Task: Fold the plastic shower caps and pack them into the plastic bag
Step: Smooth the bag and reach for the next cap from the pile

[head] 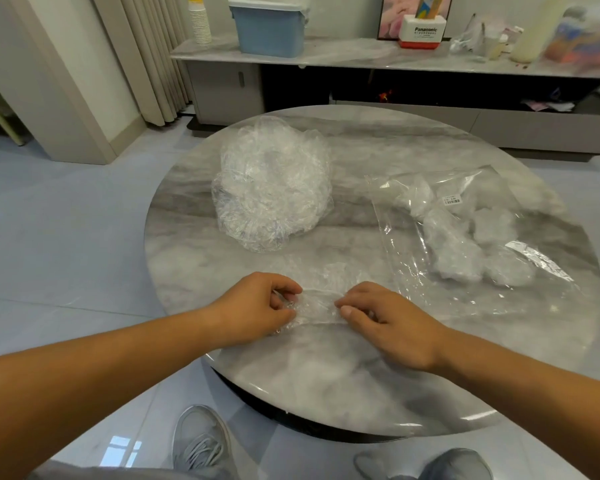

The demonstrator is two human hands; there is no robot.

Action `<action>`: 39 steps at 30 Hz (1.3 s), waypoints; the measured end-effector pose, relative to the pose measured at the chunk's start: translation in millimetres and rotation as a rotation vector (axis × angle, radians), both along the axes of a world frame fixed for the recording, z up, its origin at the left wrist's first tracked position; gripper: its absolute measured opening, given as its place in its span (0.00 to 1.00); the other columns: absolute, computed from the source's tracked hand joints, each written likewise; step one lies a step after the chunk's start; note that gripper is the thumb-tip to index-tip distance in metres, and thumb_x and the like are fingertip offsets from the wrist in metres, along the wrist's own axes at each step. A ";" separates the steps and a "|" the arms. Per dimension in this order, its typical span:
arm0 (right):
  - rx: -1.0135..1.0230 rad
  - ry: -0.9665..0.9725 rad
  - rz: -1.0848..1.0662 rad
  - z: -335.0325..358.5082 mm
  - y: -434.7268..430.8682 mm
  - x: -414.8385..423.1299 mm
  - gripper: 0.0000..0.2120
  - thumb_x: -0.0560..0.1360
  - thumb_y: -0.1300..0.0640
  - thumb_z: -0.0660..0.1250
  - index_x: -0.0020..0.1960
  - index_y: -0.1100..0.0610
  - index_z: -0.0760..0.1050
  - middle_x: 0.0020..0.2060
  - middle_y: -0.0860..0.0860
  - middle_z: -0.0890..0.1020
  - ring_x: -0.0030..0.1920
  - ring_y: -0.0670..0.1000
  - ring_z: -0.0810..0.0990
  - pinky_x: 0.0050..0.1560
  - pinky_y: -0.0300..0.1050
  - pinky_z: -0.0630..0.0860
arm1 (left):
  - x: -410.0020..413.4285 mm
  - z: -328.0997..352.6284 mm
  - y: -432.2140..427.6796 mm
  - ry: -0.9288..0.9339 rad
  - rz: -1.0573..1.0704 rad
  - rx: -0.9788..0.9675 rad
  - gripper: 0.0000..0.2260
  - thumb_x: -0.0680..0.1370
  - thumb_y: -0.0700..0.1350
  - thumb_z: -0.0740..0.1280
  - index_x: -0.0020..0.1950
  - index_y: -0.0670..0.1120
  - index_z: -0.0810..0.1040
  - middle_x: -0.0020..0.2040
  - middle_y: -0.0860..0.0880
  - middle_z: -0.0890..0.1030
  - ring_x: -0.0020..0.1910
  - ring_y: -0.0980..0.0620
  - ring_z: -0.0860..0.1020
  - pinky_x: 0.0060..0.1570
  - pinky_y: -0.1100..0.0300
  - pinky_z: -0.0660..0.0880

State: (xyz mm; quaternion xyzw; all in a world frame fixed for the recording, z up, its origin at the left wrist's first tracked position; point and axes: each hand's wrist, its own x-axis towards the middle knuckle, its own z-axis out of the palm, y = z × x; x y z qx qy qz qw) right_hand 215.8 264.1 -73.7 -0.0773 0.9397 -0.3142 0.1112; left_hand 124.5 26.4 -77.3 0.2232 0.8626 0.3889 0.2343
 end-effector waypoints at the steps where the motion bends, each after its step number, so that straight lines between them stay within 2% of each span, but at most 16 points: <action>1: 0.042 -0.002 0.018 -1.3 -0.5 0.4 0.17 0.83 0.45 0.56 0.56 0.53 0.80 0.54 0.45 0.73 0.55 0.40 0.73 0.60 0.39 0.71 | -0.9 0.0 0.1 0.005 0.006 -0.006 0.14 0.76 0.39 0.73 0.61 0.49 0.81 0.46 0.50 0.84 0.35 0.60 0.81 0.46 0.64 0.80; 3: 0.144 0.009 0.053 -4.3 -1.8 1.8 0.18 0.82 0.41 0.54 0.53 0.49 0.78 0.52 0.44 0.68 0.55 0.41 0.69 0.59 0.39 0.69 | -2.0 0.6 0.4 0.034 0.016 -0.024 0.13 0.75 0.40 0.74 0.59 0.49 0.81 0.46 0.53 0.82 0.33 0.62 0.79 0.44 0.65 0.80; 6: 0.254 0.092 0.092 -4.6 -5.8 3.4 0.25 0.80 0.36 0.47 0.52 0.49 0.77 0.52 0.45 0.67 0.54 0.46 0.67 0.58 0.42 0.69 | -4.1 4.0 -0.6 0.088 0.051 -0.067 0.11 0.73 0.43 0.77 0.53 0.50 0.81 0.46 0.53 0.80 0.33 0.61 0.78 0.41 0.64 0.80; 8: 0.280 0.119 0.091 -3.7 -6.9 3.4 0.29 0.78 0.34 0.44 0.57 0.47 0.78 0.57 0.46 0.67 0.58 0.47 0.66 0.61 0.42 0.65 | -4.7 7.4 -1.3 0.150 0.063 -0.120 0.13 0.71 0.47 0.79 0.52 0.52 0.79 0.47 0.53 0.79 0.37 0.58 0.77 0.43 0.61 0.79; 10: 0.299 0.149 0.058 -3.2 -6.9 3.6 0.31 0.77 0.33 0.45 0.65 0.45 0.77 0.65 0.47 0.67 0.65 0.48 0.65 0.65 0.44 0.62 | -4.1 11.7 -0.2 0.235 0.067 -0.182 0.17 0.70 0.51 0.79 0.53 0.55 0.77 0.46 0.55 0.76 0.40 0.57 0.75 0.42 0.62 0.74; 13: 0.263 0.300 -0.033 -0.5 -8.9 2.6 0.26 0.78 0.36 0.53 0.65 0.47 0.79 0.69 0.50 0.71 0.70 0.52 0.66 0.66 0.47 0.60 | -2.5 21.6 5.0 0.244 0.096 -0.183 0.21 0.70 0.53 0.79 0.58 0.56 0.74 0.42 0.55 0.75 0.37 0.58 0.75 0.37 0.64 0.69; 16: 0.186 0.444 -0.085 3.7 -12.2 -2.2 0.19 0.77 0.41 0.59 0.58 0.49 0.82 0.60 0.47 0.79 0.63 0.50 0.72 0.62 0.46 0.65 | -1.3 26.8 10.0 0.197 0.068 -0.191 0.28 0.71 0.50 0.78 0.68 0.54 0.71 0.40 0.54 0.79 0.37 0.59 0.77 0.36 0.65 0.70; 19: 0.056 0.345 -0.032 9.2 -15.0 -5.3 0.18 0.79 0.44 0.60 0.61 0.50 0.81 0.53 0.42 0.81 0.56 0.42 0.75 0.57 0.38 0.71 | 3.1 25.0 12.3 0.171 0.020 -0.226 0.38 0.73 0.47 0.77 0.78 0.53 0.61 0.42 0.55 0.82 0.41 0.60 0.79 0.39 0.67 0.72; 21: 0.036 0.245 0.020 10.4 -16.8 -5.8 0.16 0.81 0.47 0.63 0.65 0.50 0.78 0.56 0.42 0.81 0.57 0.40 0.75 0.59 0.37 0.71 | 5.7 24.4 13.1 0.161 0.029 -0.201 0.40 0.75 0.45 0.74 0.81 0.52 0.57 0.44 0.56 0.82 0.41 0.61 0.79 0.40 0.70 0.72; 23: 0.093 0.190 0.065 8.6 -18.7 -6.1 0.19 0.81 0.46 0.62 0.69 0.51 0.75 0.60 0.43 0.80 0.62 0.43 0.74 0.64 0.40 0.71 | 6.6 26.0 15.8 0.144 0.038 -0.160 0.39 0.77 0.44 0.71 0.82 0.51 0.54 0.46 0.57 0.83 0.41 0.62 0.79 0.41 0.71 0.73; 26: 0.191 0.150 0.103 5.4 -18.4 -8.1 0.26 0.79 0.38 0.55 0.70 0.52 0.73 0.60 0.46 0.79 0.62 0.47 0.73 0.65 0.44 0.70 | 9.5 26.6 20.7 -0.017 0.053 -0.057 0.38 0.78 0.43 0.69 0.82 0.51 0.50 0.49 0.54 0.83 0.43 0.57 0.83 0.48 0.58 0.82; 28: 0.234 0.134 0.146 3.6 -17.1 -9.4 0.29 0.78 0.35 0.50 0.67 0.51 0.75 0.60 0.45 0.79 0.60 0.48 0.74 0.65 0.45 0.70 | 12.3 28.8 22.4 -0.149 0.089 0.002 0.39 0.79 0.41 0.68 0.82 0.52 0.47 0.50 0.46 0.84 0.44 0.52 0.85 0.50 0.51 0.83; 31: 0.204 0.086 0.151 13.2 -17.9 -4.9 0.29 0.78 0.34 0.47 0.62 0.51 0.76 0.54 0.45 0.80 0.56 0.45 0.74 0.60 0.46 0.72 | 11.5 34.1 23.8 -0.336 0.183 0.095 0.35 0.80 0.36 0.66 0.79 0.52 0.49 0.51 0.36 0.81 0.41 0.48 0.81 0.46 0.54 0.81; 33: 0.155 0.007 0.128 21.9 -18.8 0.7 0.25 0.80 0.36 0.51 0.64 0.50 0.75 0.54 0.45 0.81 0.55 0.44 0.75 0.59 0.44 0.74 | 8.1 35.3 23.8 -0.461 0.255 0.141 0.36 0.80 0.37 0.67 0.80 0.56 0.49 0.53 0.35 0.82 0.41 0.47 0.80 0.48 0.49 0.82; 36: -0.061 -0.159 -0.031 27.4 -17.6 5.3 0.20 0.82 0.41 0.57 0.71 0.45 0.69 0.54 0.44 0.83 0.52 0.42 0.80 0.57 0.42 0.76 | 0.0 33.3 21.6 -0.618 0.284 0.132 0.41 0.80 0.41 0.68 0.81 0.60 0.42 0.52 0.38 0.85 0.45 0.46 0.85 0.51 0.44 0.83; 39: -0.498 -0.219 -0.402 24.3 -16.6 -5.6 0.21 0.82 0.49 0.63 0.73 0.49 0.66 0.48 0.53 0.85 0.44 0.49 0.83 0.52 0.54 0.82 | -7.6 33.2 20.3 -0.757 0.266 0.147 0.37 0.81 0.43 0.67 0.81 0.62 0.47 0.52 0.38 0.86 0.48 0.43 0.86 0.53 0.42 0.82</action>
